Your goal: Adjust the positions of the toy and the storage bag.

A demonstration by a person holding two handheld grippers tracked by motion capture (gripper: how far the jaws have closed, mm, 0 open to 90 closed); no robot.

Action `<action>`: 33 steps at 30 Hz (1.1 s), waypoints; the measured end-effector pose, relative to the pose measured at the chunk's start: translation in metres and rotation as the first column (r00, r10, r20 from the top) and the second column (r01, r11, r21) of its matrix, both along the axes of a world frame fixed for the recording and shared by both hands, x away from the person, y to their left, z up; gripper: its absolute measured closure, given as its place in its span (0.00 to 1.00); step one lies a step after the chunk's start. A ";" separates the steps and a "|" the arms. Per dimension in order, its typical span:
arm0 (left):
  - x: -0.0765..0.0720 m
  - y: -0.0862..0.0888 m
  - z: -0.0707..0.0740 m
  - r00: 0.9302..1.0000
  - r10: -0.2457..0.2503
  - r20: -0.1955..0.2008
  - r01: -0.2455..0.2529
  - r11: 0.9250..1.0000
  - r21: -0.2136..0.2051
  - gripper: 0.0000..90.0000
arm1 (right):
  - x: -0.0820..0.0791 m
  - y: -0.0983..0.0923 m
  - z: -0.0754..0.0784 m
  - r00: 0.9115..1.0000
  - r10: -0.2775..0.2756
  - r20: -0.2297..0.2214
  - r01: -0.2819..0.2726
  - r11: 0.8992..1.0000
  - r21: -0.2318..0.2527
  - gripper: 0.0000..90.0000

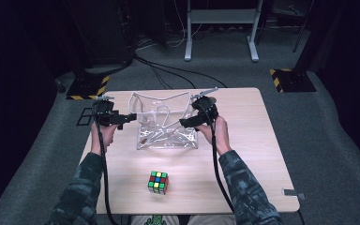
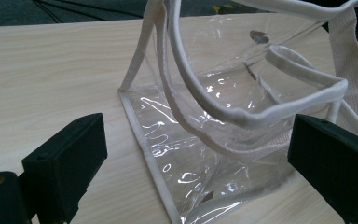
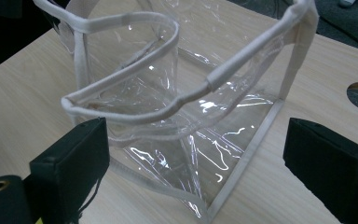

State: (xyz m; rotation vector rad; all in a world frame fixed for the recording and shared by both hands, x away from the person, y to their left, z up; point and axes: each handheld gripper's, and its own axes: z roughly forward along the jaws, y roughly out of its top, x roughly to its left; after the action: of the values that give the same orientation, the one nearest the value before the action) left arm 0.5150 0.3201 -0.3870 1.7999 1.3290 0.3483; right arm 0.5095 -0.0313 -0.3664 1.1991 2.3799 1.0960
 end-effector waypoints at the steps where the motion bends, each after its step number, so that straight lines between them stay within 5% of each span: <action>1: 0.002 -0.001 0.001 1.000 0.004 -0.002 -0.004 1.000 -0.001 0.05 | 0.002 0.002 0.000 1.000 0.002 0.000 -0.002 1.000 -0.001 0.07; 18: 0.030 -0.016 0.006 0.999 0.037 -0.025 -0.037 0.999 -0.015 0.05 | 0.026 0.014 -0.007 0.998 -0.021 -0.053 0.021 1.000 0.014 0.10; 33: 0.030 -0.026 -0.014 0.996 0.037 -0.083 -0.036 0.999 0.017 0.36 | 0.029 0.019 -0.026 0.993 -0.024 -0.116 0.023 1.000 -0.005 0.24</action>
State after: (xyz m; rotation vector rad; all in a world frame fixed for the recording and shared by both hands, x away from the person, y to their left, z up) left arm 0.5452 0.2941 -0.4009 1.8219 1.4221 0.3065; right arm 0.5382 -0.0125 -0.3921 1.3200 2.4450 1.0406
